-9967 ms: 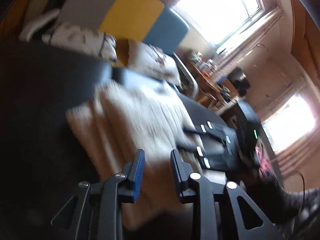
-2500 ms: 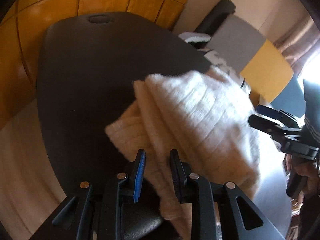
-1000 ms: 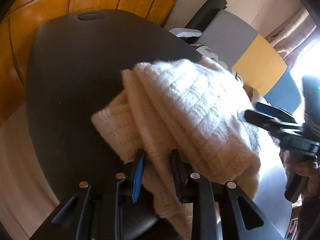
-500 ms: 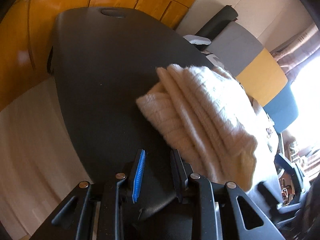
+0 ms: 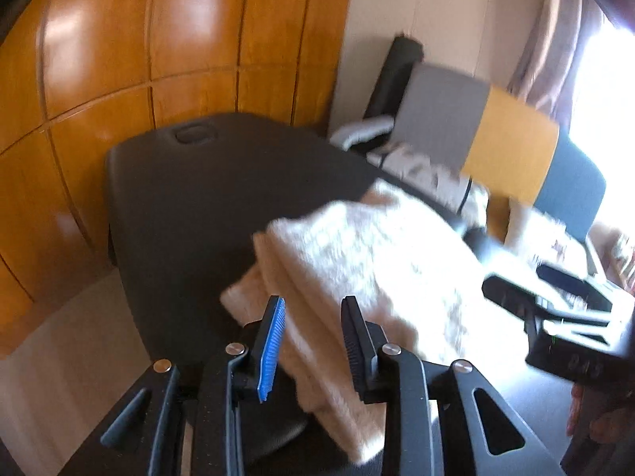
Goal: Fold clothes
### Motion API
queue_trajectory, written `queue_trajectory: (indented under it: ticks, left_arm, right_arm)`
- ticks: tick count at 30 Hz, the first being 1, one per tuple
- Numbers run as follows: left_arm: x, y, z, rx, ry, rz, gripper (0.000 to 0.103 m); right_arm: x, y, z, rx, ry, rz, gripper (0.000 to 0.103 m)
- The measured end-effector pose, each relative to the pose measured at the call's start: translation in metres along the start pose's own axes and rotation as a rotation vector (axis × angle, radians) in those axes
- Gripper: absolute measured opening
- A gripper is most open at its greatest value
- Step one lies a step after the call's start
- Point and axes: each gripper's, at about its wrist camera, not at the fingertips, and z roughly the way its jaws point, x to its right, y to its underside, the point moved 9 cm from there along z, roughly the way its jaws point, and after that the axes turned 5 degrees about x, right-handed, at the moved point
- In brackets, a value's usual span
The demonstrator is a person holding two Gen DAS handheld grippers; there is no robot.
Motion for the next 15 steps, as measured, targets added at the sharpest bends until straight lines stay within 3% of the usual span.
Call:
queue_trajectory:
  ticks: [2, 4, 9, 13, 15]
  left_arm:
    - [-0.005, 0.005, -0.004, -0.019, -0.055, 0.014, 0.029]
    - [-0.009, 0.003, -0.009, -0.009, -0.114, 0.038, 0.029]
    - [-0.018, -0.014, -0.049, 0.117, -0.227, 0.111, 0.030]
    - [-0.025, -0.038, -0.077, 0.209, -0.235, 0.109, 0.030]
    - [-0.027, -0.045, -0.078, 0.204, -0.205, 0.094, 0.030]
  right_arm:
    - [0.000, 0.005, 0.000, 0.008, 0.023, 0.006, 0.099]
    - [-0.006, 0.008, -0.010, 0.031, -0.016, 0.037, 0.099]
    - [-0.032, 0.005, -0.037, 0.091, -0.049, 0.035, 0.099]
    - [-0.039, 0.003, -0.053, 0.110, 0.020, 0.004, 0.099]
    - [-0.040, 0.002, -0.062, 0.126, 0.071, -0.009, 0.099]
